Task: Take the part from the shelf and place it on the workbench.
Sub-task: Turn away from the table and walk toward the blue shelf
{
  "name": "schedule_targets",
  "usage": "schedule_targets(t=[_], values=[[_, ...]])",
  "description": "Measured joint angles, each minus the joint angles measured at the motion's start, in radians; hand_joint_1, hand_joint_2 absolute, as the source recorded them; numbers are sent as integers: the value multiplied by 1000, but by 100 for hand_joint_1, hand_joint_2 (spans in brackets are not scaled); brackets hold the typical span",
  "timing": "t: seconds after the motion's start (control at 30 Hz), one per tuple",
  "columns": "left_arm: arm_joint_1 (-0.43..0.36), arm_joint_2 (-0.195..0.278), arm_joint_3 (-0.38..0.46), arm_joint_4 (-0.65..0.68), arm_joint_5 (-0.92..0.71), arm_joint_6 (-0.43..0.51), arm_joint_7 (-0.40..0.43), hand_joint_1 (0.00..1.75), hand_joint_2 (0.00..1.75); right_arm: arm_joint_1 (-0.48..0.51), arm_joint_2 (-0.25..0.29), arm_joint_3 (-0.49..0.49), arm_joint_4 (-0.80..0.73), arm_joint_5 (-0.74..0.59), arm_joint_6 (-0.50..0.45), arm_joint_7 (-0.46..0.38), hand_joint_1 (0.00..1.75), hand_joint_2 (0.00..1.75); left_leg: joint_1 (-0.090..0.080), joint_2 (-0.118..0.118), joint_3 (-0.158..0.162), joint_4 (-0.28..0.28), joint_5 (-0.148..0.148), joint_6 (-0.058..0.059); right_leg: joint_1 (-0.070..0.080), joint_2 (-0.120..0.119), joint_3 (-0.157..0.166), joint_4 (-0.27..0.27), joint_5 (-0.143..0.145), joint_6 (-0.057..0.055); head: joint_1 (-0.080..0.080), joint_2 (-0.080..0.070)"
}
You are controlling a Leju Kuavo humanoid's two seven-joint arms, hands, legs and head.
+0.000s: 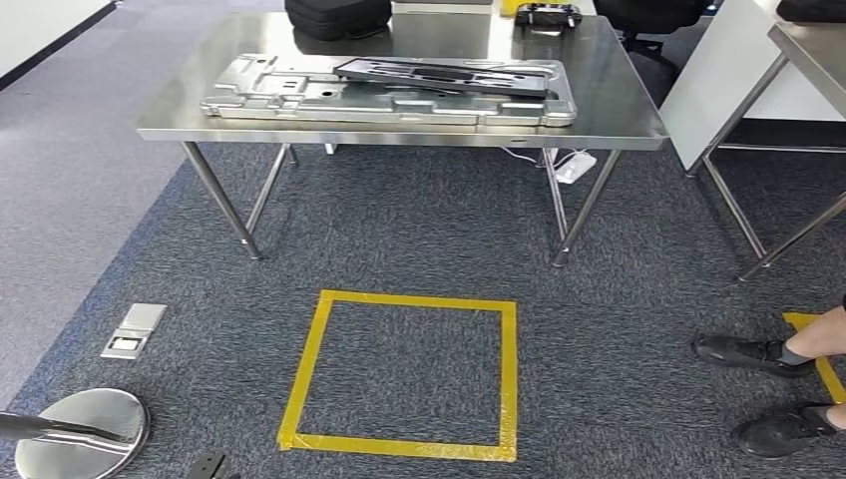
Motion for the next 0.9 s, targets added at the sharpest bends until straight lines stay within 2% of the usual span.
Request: schedule_targets(t=[0.07, 0.1, 0.2, 0.23, 0.27, 0.3, 0.37, 0.4, 0.43, 0.47, 0.5, 0.6, 0.63, 0.73, 0.9], values=[[0, 1, 15, 0, 21, 1, 6, 0, 175, -1, 0, 9, 1, 19, 0, 0, 0, 175, 6, 1, -7, -7, 6, 11, 1, 3, -11, 17, -16, 12, 0, 0], [0, 1, 22, 0, 31, 2, 14, 0, 175, -2, 0, 15, 1, 27, 0, 0, 0, 175, 9, 2, -12, -10, 11, 16, 0, 4, -25, 48, -42, 17, 0, 0], [5, 3, 25, -1, 53, 3, 39, 0, 175, 4, -1, 44, 3, 22, -1, -3, 0, 175, 10, 6, -25, -9, 21, 23, -6, 7, -100, 237, -143, 27, 0, 0], [7, 4, 17, -4, 64, 4, 45, 0, 175, 9, -2, 60, 4, 11, -2, -4, 0, 175, 10, 6, -28, -9, 23, 23, -7, 7, -113, 278, -154, 29, 0, 0], [8, 5, 7, -7, 76, 4, 49, 0, 175, 17, -3, 78, 5, -4, -3, -6, 0, 175, 10, 6, -29, -8, 24, 22, -9, 7, -108, 281, -144, 30, 0, 0], [9, 7, -4, -11, 90, 5, 52, 0, 175, 24, -4, 95, 6, -20, -5, -6, 0, 175, 11, 6, -29, -8, 25, 21, -10, 7, -82, 240, -117, 30, 0, 0], [8, 9, -31, -22, 119, 6, 57, 0, 175, 35, -8, 129, 9, -56, -9, -7, 0, 175, 9, 6, -28, -7, 26, 17, -8, 7, 0, 90, -52, 23, 0, 0], [7, 11, -47, -28, 134, 8, 59, 0, 175, 39, -9, 146, 9, -75, -10, -8, 0, 175, 8, 6, -28, -6, 27, 13, -7, 7, 31, 27, -33, 18, 1, 0], [7, 12, -65, -33, 149, 9, 61, 0, 175, 43, -11, 165, 10, -94, -12, -8, 0, 175, 7, 6, -29, -6, 29, 8, -4, 7, 48, -12, -24, 13, 1, 0], [7, 15, -84, -37, 165, 10, 63, 0, 175, 47, -13, 184, 10, -115, -13, -8, 0, 175, 6, 6, -30, -6, 26, 6, -3, 7, 53, -26, -24, 10, 1, 0], [8, 18, -102, -41, 180, 10, 66, 0, 131, 51, -14, 203, 10, -134, -14, -8, 0, 175, 6, 6, -31, -5, 26, 6, -3, 6, 52, -30, -22, 9, 1, 0], [17, 25, -163, -48, 226, 12, 74, 0, 0, 64, -20, 261, 10, -192, -18, -8, 0, 44, 8, 6, -31, -7, 30, 2, -1, 6, 51, -31, -19, 7, 1, 0], [21, 28, -185, -51, 242, 12, 77, 0, 0, 66, -22, 281, 9, -213, -21, -8, 0, 0, 10, 5, -31, -8, 32, -1, 0, 6, 51, -31, -17, 5, 1, 0], [33, 36, -250, -58, 289, 14, 83, 0, 0, 72, -27, 341, 6, -272, -26, -8, 0, 0, 12, 5, -31, -9, 36, -7, 3, 6, 51, -30, -15, 2, 1, 0], [53, 48, -355, -67, 360, 18, 94, 0, 0, 86, -35, 433, -5, -363, -32, -8, 0, 0, 12, 5, -32, -9, 39, -10, 3, 6, 50, -29, -14, 0, 0, 0]])
